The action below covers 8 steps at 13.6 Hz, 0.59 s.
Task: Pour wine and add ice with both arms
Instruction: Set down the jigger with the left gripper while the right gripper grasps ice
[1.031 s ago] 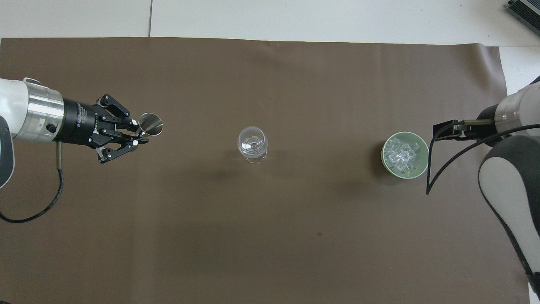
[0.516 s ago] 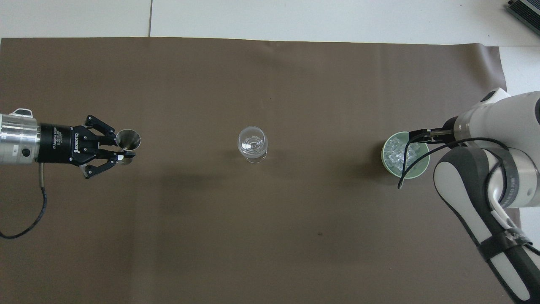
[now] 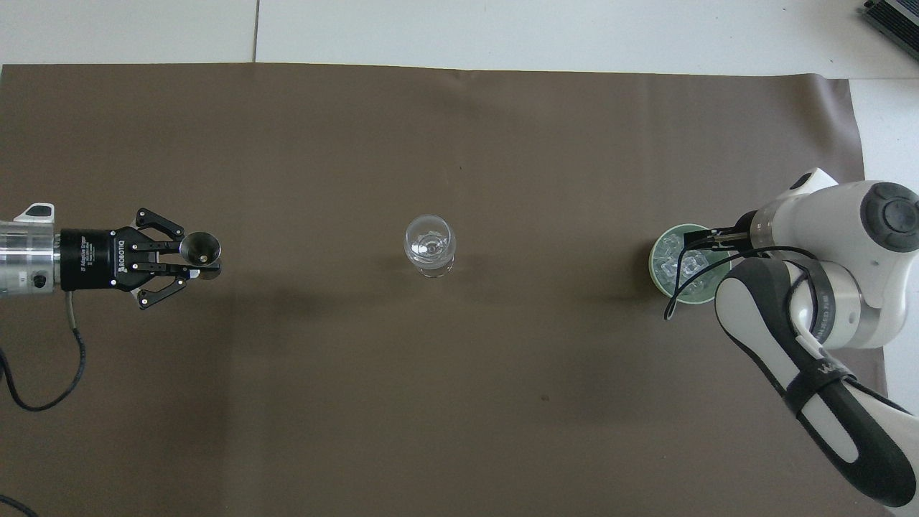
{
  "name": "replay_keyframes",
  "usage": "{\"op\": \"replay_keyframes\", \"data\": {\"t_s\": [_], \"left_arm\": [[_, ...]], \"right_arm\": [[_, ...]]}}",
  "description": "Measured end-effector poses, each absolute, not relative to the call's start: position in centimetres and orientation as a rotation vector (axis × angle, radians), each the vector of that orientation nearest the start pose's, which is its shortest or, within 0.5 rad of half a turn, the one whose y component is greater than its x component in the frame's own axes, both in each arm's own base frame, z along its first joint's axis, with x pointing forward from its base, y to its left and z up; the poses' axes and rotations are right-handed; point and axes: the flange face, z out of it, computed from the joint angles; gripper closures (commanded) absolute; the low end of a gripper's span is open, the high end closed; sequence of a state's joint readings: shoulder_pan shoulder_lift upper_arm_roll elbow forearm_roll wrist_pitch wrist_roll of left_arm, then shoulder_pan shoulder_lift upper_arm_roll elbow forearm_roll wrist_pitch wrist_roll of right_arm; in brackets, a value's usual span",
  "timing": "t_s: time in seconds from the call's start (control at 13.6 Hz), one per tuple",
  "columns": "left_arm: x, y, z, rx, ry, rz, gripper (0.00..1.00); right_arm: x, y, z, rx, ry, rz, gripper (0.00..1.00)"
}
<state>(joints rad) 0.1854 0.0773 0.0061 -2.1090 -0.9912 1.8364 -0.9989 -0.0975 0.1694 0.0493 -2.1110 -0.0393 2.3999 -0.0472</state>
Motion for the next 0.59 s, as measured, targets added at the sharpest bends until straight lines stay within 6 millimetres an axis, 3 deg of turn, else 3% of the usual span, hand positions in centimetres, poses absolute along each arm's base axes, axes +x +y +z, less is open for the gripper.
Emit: {"op": "replay_keyframes", "data": {"t_s": [0.44, 0.59], "left_arm": [[53.4, 6.4, 36.7, 1.349, 1.727, -0.766, 1.0], [53.4, 7.4, 36.2, 1.301, 1.74, -0.757, 1.0]], "right_arm": [[57.9, -2.0, 34.8, -3.159, -0.065, -0.189, 0.0], [57.8, -0.6, 35.0, -3.158, -0.101, -0.176, 0.0]]}}
